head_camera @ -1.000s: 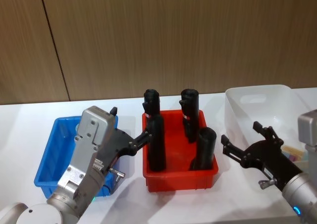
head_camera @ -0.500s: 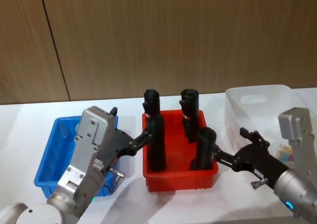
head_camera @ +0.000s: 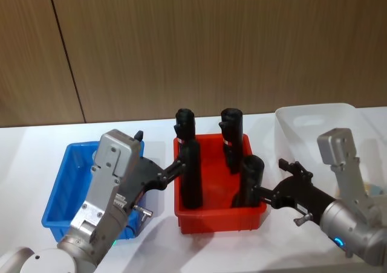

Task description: Pick the cotton swabs from the blue box and place them into the white box.

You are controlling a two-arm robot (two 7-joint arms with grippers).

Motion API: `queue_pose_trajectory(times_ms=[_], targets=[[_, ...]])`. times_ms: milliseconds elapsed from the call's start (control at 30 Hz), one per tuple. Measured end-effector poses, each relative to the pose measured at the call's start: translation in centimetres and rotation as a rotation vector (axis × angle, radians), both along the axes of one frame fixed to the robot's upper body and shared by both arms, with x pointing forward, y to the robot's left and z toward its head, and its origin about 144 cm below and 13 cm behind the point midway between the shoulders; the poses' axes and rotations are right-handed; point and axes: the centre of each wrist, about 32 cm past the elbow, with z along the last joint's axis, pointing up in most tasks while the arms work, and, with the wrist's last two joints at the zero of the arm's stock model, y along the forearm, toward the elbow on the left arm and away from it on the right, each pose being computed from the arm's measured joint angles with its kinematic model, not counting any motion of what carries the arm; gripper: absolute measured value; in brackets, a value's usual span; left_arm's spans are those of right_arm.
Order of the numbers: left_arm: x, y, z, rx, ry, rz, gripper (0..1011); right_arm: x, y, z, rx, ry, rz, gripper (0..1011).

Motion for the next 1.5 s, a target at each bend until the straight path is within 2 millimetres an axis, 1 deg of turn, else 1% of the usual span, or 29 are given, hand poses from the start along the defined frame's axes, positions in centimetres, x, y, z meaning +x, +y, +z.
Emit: queue_pose_trajectory(times_ms=[500,633,667,767,800,900,967,1067,1100,1233,1500], targets=[[0.0,0.0,0.0,0.000,0.000,0.000,1004,1.8,1.3,-0.1,-0.013,0.021,0.041,1002],[0.0,0.0,0.0,0.000,0.000,0.000,1004,2.4,1.5,-0.2,-0.015,0.028,0.041,968],[0.0,0.0,0.0,0.000,0.000,0.000,1004,2.5,1.5,-0.2,-0.015,0.030,0.041,929],[0.0,0.0,0.0,0.000,0.000,0.000,1004,2.8,1.6,-0.3,-0.016,0.034,0.040,882],[0.0,0.0,0.0,0.000,0.000,0.000,1004,2.9,1.7,-0.3,-0.016,0.035,0.039,834],[0.0,0.0,0.0,0.000,0.000,0.000,1004,3.0,1.7,-0.3,-0.015,0.036,0.039,783],[0.0,0.0,0.0,0.000,0.000,0.000,1004,3.2,1.8,-0.3,-0.015,0.037,0.040,661],[0.0,0.0,0.0,0.000,0.000,0.000,1004,3.3,1.8,-0.3,-0.013,0.037,0.042,601],[0.0,0.0,0.0,0.000,0.000,0.000,1004,3.3,1.9,-0.2,-0.011,0.038,0.043,539],[0.0,0.0,0.0,0.000,0.000,0.000,1004,3.4,1.9,-0.2,-0.008,0.039,0.044,464],[0.0,0.0,0.0,0.000,0.000,0.000,1004,3.3,2.1,0.4,-0.004,0.024,0.051,412]])
